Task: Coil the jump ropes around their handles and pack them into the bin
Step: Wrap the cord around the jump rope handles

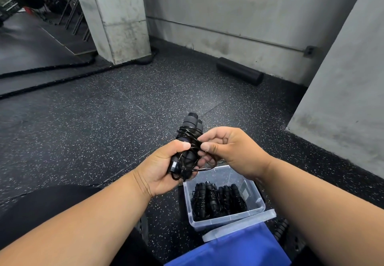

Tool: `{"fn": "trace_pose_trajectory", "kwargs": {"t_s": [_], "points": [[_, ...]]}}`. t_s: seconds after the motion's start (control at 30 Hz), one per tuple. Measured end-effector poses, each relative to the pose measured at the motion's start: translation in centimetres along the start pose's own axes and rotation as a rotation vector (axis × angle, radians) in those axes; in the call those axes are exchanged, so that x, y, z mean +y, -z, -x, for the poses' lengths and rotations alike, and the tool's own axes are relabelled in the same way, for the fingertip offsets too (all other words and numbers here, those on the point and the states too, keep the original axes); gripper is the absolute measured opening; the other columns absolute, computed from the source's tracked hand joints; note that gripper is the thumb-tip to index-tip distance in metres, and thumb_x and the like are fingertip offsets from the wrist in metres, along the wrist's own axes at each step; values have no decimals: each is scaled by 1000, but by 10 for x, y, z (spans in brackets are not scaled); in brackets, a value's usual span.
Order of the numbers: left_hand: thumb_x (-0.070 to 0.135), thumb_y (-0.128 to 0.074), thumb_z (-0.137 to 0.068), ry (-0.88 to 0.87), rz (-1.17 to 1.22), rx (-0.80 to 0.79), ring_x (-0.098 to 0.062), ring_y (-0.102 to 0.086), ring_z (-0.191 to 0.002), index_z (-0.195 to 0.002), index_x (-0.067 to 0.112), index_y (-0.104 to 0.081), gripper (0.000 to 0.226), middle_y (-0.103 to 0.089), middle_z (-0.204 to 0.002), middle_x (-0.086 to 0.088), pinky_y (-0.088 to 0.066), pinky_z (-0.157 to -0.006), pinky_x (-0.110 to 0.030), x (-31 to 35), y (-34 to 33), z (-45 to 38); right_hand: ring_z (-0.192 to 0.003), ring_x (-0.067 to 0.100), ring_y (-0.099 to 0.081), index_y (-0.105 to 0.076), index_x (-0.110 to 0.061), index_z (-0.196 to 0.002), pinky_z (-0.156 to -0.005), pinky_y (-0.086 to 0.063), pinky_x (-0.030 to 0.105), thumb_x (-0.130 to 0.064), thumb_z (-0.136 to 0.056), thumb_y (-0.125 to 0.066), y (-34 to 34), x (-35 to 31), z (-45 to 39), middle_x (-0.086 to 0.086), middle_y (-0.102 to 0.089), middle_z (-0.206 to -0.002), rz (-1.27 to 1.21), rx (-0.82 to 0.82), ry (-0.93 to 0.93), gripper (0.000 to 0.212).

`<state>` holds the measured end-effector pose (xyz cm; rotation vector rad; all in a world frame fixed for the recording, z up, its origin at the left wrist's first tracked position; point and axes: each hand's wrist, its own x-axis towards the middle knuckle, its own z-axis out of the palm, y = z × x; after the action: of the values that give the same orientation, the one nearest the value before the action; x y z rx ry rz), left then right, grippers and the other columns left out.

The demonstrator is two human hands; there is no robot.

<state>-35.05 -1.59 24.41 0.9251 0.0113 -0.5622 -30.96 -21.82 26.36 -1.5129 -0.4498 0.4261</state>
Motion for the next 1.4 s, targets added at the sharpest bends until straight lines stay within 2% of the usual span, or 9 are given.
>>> {"fn": "trace_pose_trajectory", "kwargs": {"t_s": [0.13,0.23,0.37,0.57,0.77,0.93,1.07,1.23,1.4], "points": [[28,-78,-67,4,7,65,-24,-73,-84,-127,3,-63,67,-72,-101,-17,-60,-67,-30,-3,0,-1,-85,39,-74,-65,1,-111,-85,-57,49,-5,-88,-77,7,0,-1,31,-74,-91,55,-60,-24,27],[29,-75,-71,20,-46,95,-24,-74,-82,-130,4,-61,65,-73,-100,-17,-59,-62,-29,-7,-1,-2,-80,35,-73,-69,-5,-102,-78,-56,48,-16,-82,-85,10,0,-4,16,-75,-84,253,-70,-32,29],[28,-69,-79,60,-26,131,-26,-74,-81,-120,5,-66,47,-73,-99,-17,-62,-60,-31,-11,-5,-3,-60,4,-49,-68,-16,-80,-57,-43,20,-20,-85,-85,13,0,-4,-13,-58,-63,461,-42,24,17],[26,-79,-76,93,-90,91,-28,-75,-79,-110,5,-73,41,-75,-101,-17,-64,-64,-34,-7,-3,-1,-60,6,-46,-63,-17,-79,-55,-41,24,-24,-91,-78,12,0,0,-9,-56,-64,565,-55,116,21],[38,-106,-44,87,-113,-7,-27,-77,-81,-99,11,-84,65,-76,-99,-17,-64,-68,-36,-6,-6,-1,-57,3,-40,-56,-18,-76,-52,-37,23,-18,-95,-73,11,-9,4,-11,-50,-63,655,-35,206,25],[43,-106,-45,46,-93,-2,-28,-75,-83,-122,10,-69,91,-75,-102,-17,-64,-67,-36,-6,-9,-1,-55,3,-40,-54,-18,-72,-51,-36,21,-12,-92,-73,10,-15,7,-11,-49,-61,610,57,249,28],[43,-106,-47,32,-96,-7,-27,-74,-82,-135,11,-54,107,-74,-99,-15,-63,-66,-37,-5,-14,2,-53,5,-40,-49,-21,-67,-50,-38,26,-18,-85,-72,3,-17,10,-11,-49,-57,753,173,348,29],[40,-95,-66,5,-164,27,-30,-72,-81,-148,4,-43,104,-70,-100,-15,-59,-61,-35,-6,-15,0,-57,14,-38,-37,-22,-64,-49,-36,32,-33,-75,-58,-10,-18,11,-10,-38,-59,1125,350,565,26],[41,-77,-75,-56,-157,60,-28,-70,-74,-135,7,-51,74,-71,-95,-14,-57,-58,-33,-7,-18,-1,-57,21,-42,-44,-17,-66,-48,-35,31,-30,-81,-59,-17,-18,13,-8,-42,-62,1239,425,641,25]]}}
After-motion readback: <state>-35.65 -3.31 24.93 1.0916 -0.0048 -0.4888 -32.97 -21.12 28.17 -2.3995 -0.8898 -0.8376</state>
